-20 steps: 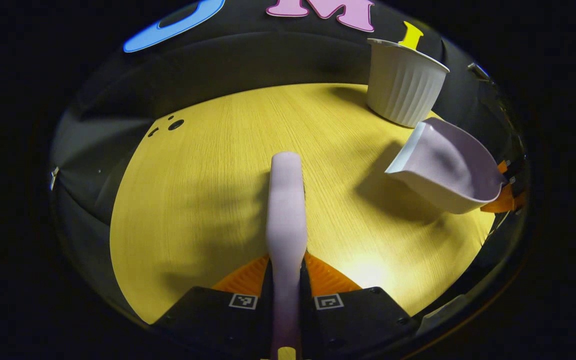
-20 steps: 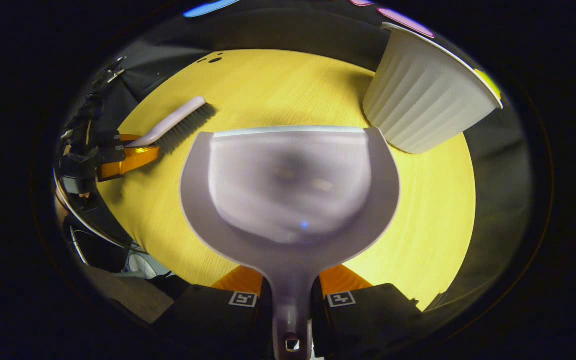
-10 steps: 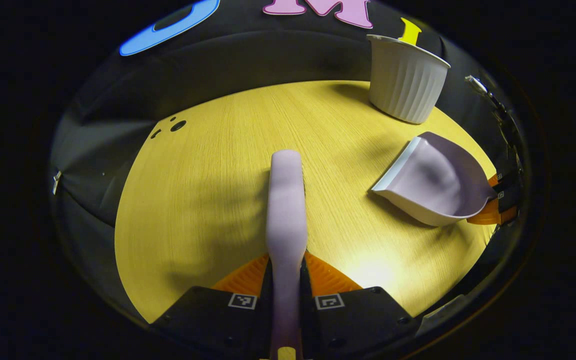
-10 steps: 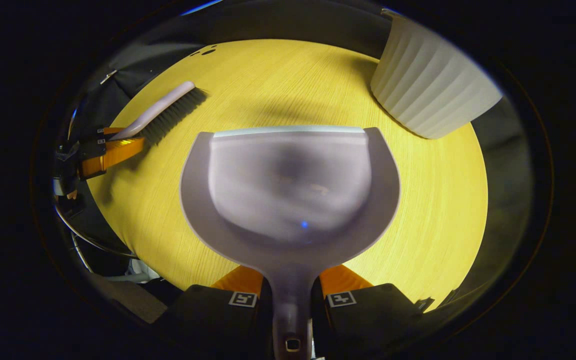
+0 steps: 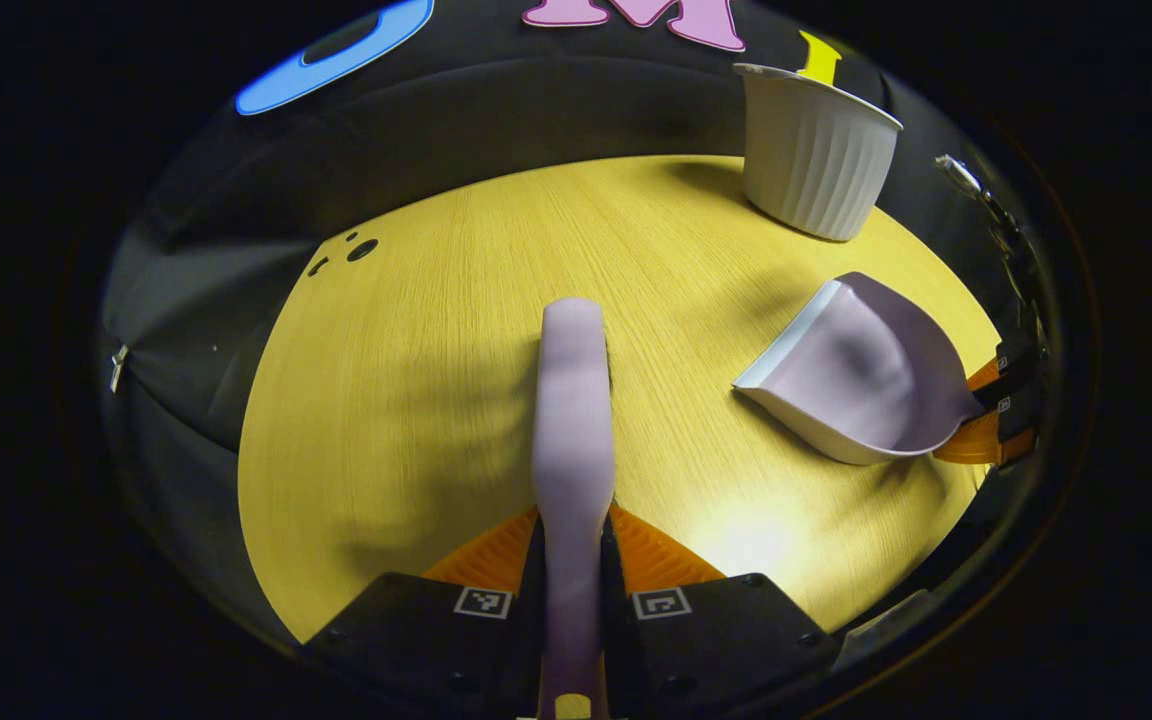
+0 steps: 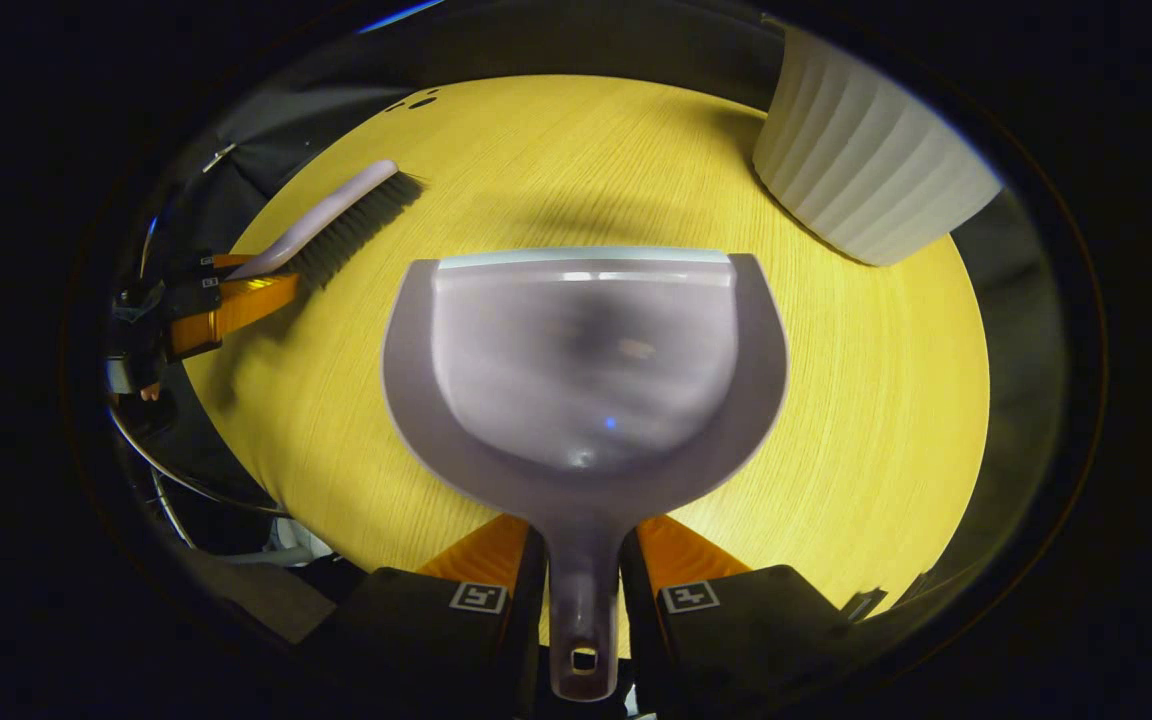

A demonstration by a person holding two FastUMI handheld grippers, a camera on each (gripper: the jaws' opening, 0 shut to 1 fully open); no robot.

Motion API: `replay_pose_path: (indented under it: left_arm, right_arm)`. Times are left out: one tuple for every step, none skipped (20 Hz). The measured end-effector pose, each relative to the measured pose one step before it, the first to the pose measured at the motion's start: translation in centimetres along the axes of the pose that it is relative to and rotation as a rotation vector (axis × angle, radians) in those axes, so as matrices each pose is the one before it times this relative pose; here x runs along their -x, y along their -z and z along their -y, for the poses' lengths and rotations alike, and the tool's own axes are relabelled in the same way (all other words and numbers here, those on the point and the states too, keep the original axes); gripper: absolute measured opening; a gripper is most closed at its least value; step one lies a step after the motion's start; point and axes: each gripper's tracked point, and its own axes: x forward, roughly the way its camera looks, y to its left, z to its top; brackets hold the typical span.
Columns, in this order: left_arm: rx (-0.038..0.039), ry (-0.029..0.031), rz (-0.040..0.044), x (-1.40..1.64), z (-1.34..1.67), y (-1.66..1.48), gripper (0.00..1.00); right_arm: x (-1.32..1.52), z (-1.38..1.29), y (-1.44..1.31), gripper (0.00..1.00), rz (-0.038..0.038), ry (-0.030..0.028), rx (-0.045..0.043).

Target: Pick up the small broom and dustpan from the desktop, sweep the trash into the dustpan with the broom, and then empty the trash into the garbage bin.

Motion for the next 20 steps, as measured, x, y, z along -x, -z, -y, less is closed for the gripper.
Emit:
replay_pose_path:
  left_arm:
    - [-0.00482, -0.00249, 0.00032, 0.264, -0.042, 0.015, 0.26]
    - [-0.00487, -0.00228, -0.00026, 0.231, -0.035, 0.101, 0.33]
    - [-0.00394, -0.00146, 0.00401, 0.461, -0.019, -0.032, 0.33]
    - [-0.00002, 0.00063, 0.00587, 0.475, -0.021, -0.226, 0.3]
    - [0.00307, 0.00384, 0.00453, 0.539, -0.03, 0.057, 0.31]
    - [0.00178, -0.00408, 0.01395, 0.69, -0.133, -0.294, 0.32]
    - [-0.00018, -0.00367, 0.01623, 0.773, -0.097, -0.546, 0.33]
    - [-0.00006, -0.00473, 0.01586, 0.639, -0.101, -0.618, 0.33]
    - [0.00044, -0.00126, 0.01561, 0.601, -0.139, -0.672, 0.33]
    - [0.00214, -0.00386, 0.01623, 0.683, -0.145, -0.68, 0.33]
    - [0.0008, 0.00211, 0.01513, 0.811, -0.243, -0.361, 0.33]
    - [0.00343, -0.00334, 0.01817, 0.639, -0.157, -0.569, 0.33]
    - [0.00756, -0.00327, 0.02153, 0.57, -0.077, -0.451, 0.33]
    - [0.01118, -0.00264, 0.03024, 0.663, 0.007, -0.814, 0.33]
    - [0.00964, -0.00262, 0.03361, 0.472, -0.034, -0.533, 0.31]
    - [0.00746, -0.00502, 0.03417, 0.745, 0.051, -0.804, 0.31]
    - [0.00392, -0.0067, 0.03501, 0.668, 0.001, -0.875, 0.31]
    - [0.00287, -0.00685, 0.03588, 0.628, -0.08, -0.975, 0.31]
    - [0.00509, -0.00662, 0.03019, 0.472, -0.047, -0.754, 0.34]
    - [0.01105, -0.00355, 0.02738, 0.591, 0.101, -0.661, 0.36]
  right_arm:
    - [0.485, -0.097, 0.071, 0.41, -0.00186, -0.00475, -0.00523]
    - [0.647, -0.113, -0.01, 0.47, 0.00652, -0.00464, -0.00089]
    - [0.654, -0.008, -0.164, 0.41, 0.01211, -0.00054, 0.00075]
    - [0.828, -0.045, -0.188, 0.41, 0.01546, -0.00088, 0.00171]
    - [0.835, 0.042, -0.209, 0.41, 0.01455, 0.00004, 0.00534]
    - [0.89, -0.135, -0.317, 0.42, 0.0214, -0.00376, -0.00118]
    - [0.87, -0.275, -0.481, 0.42, 0.02434, -0.00899, -0.00622]
    - [0.888, -0.27, -0.587, 0.42, 0.02815, -0.00709, -0.00626]
    - [0.85, -0.151, -0.731, 0.42, 0.03076, -0.00198, 0.00059]
    - [0.74, 0.042, -0.675, 0.42, 0.03548, 0.00599, 0.00528]
    - [0.747, -0.058, -0.881, 0.42, 0.03772, 0.00447, 0.00779]
    - [0.841, -0.04, -1.058, 0.42, 0.04496, 0.00497, 0.00406]
    - [0.757, -0.048, -1.265, 0.42, 0.05062, 0.00243, 0.00404]
    - [0.537, -0.139, -1.261, 0.42, 0.05354, 0.00194, 0.00305]
    - [0.599, -0.045, -1.475, 0.42, 0.05511, -0.00003, 0.00187]
    - [0.489, -0.115, -1.339, 0.42, 0.05073, -0.00003, -0.00252]
    - [0.4, -0.074, -1.289, 0.42, 0.04727, -0.0018, -0.00807]
    - [0.447, -0.106, -1.297, 0.41, 0.04343, -0.00403, -0.00876]
    - [0.368, -0.005, -1.319, 0.42, 0.04386, -0.00017, -0.00532]
    - [0.454, -0.1, -1.275, 0.42, 0.04116, -0.00135, 0.00084]
